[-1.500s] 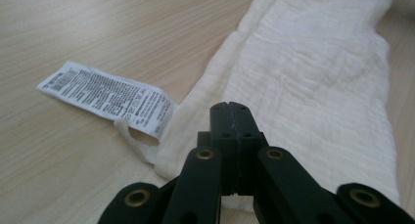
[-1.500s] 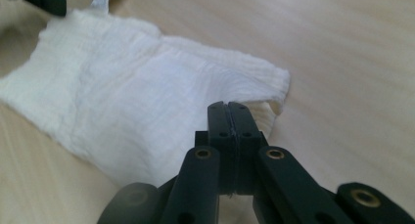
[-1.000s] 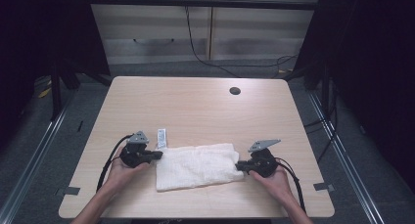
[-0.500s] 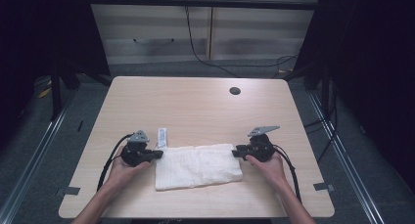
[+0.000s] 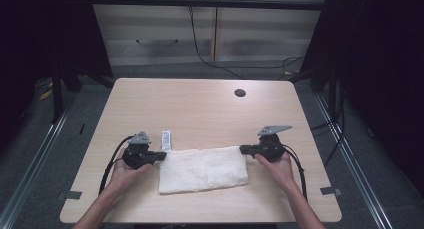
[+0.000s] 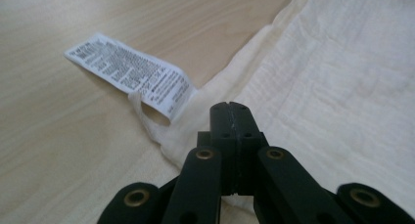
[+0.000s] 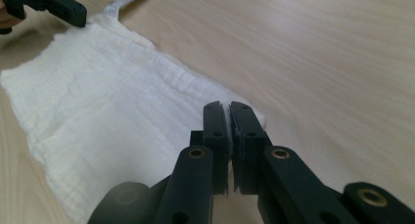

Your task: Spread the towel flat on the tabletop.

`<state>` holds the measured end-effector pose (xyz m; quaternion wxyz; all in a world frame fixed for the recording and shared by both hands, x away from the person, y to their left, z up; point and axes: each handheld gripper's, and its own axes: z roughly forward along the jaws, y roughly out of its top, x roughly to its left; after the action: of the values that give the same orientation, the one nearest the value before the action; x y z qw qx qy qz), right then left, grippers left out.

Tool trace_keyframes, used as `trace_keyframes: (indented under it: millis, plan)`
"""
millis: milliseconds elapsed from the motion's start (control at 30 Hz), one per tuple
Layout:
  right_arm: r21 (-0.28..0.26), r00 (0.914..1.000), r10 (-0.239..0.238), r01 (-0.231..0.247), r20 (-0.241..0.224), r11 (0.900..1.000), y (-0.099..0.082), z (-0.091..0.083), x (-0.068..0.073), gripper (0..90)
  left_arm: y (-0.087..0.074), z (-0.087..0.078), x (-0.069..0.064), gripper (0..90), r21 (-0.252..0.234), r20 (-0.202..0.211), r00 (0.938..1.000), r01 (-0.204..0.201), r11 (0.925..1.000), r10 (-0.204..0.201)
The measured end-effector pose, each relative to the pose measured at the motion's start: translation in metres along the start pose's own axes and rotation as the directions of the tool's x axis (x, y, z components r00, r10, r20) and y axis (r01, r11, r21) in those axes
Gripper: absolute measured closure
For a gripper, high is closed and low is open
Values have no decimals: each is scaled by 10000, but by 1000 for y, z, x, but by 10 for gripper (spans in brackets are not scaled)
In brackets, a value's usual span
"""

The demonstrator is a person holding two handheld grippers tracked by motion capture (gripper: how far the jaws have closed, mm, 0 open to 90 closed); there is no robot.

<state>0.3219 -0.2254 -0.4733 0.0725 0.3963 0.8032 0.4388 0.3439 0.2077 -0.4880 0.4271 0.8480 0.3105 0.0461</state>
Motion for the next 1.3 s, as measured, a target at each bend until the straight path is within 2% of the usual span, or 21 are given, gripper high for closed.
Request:
trace_keyframes:
  millis: [33,100,133,167,233,367,400,467,733,1033,1167,1233,1267,1300]
  plan:
    - [-119,10000,53,-53,-5,9999,3,-3,0,863,0,0,0,900,0,0,10000,0,10000,0]
    - [-347,10000,-63,63,-5,9994,9,-8,0,864,11,-15,-2,900,-723,134,9998,172,9972,-163]
    - [-347,10000,-63,63,-5,9994,9,-8,0,864,11,-15,-2,900,-723,134,9998,172,9972,-163]
    - [-547,9998,-186,184,-33,9983,17,-14,2,866,21,-27,-8,900,-1326,234,9997,25,9912,6]
    - [-658,9996,-280,282,38,9974,24,-20,3,867,31,-35,-12,900,-1558,137,9992,-343,9872,368]
    - [-869,9990,-412,427,181,9953,36,-29,6,869,41,-37,-12,900,-1700,36,9992,-395,9846,407]
    - [-1075,9984,-511,535,247,9928,46,-38,7,869,47,-37,-10,900,-1776,-23,9993,-376,9834,378]
    - [-1247,9976,-600,639,344,9901,54,-45,8,869,56,-41,-8,900,-1902,-105,9992,-403,9809,390]
    - [-2084,9952,-726,847,650,9744,95,-71,6,871,105,-64,0,900,-2629,-557,9975,-564,9632,432]
    - [-2641,9874,-1113,1376,1122,9546,150,-92,7,873,155,-87,12,900,-3016,-1080,9931,-771,9503,463]
    - [-2918,9871,-935,1282,1301,9478,174,-97,-1,873,178,-86,23,900,-3216,-1227,9924,-507,9455,115]
    - [-2948,9868,-801,1191,1410,9481,184,-95,-7,873,188,-81,28,900,-3247,-1287,9916,-327,9452,-99]
    - [-2943,9864,-709,1125,1481,9491,189,-93,-11,873,188,-81,28,900,-3247,-1287,9916,-327,9452,-99]
    - [-2922,9857,-609,1052,1568,9506,193,-91,-14,874,197,-76,31,900,-3229,-1436,9895,-318,9459,-158]
